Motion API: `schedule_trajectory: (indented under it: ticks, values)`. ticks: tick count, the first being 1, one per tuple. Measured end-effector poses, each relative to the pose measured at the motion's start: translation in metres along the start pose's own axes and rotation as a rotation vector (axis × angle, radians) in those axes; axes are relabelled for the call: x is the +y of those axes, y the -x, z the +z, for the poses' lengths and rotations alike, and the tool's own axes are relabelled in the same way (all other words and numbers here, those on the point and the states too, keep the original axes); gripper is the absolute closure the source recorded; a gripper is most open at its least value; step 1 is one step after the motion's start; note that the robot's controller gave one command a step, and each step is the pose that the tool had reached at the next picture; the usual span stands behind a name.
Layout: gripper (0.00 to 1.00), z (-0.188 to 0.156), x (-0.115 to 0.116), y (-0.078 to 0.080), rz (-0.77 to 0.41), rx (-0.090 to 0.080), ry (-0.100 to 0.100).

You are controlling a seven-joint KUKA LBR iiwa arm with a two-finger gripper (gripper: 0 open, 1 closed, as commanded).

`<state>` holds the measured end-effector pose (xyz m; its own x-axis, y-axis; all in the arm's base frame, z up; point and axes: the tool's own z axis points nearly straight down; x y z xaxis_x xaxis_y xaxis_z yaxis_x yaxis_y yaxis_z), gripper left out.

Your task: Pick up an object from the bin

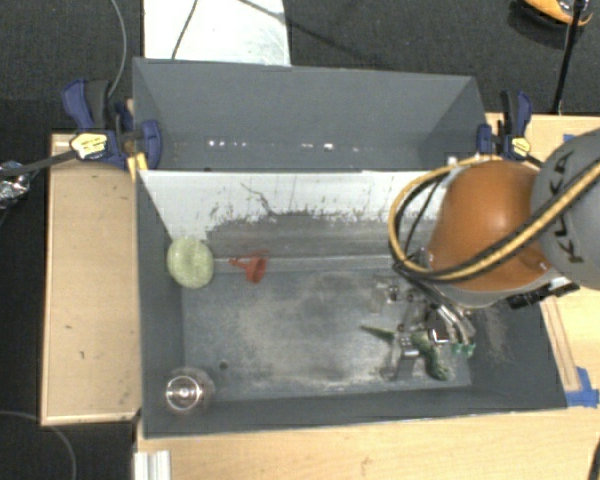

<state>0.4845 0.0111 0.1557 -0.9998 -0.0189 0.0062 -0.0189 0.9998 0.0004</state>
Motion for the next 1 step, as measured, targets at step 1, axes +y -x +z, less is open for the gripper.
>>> schedule_trajectory:
  ticks: [1]
  values:
    - [0.00, -0.0043, 0.0000, 0.0016, 0.000, -0.008, 0.000]
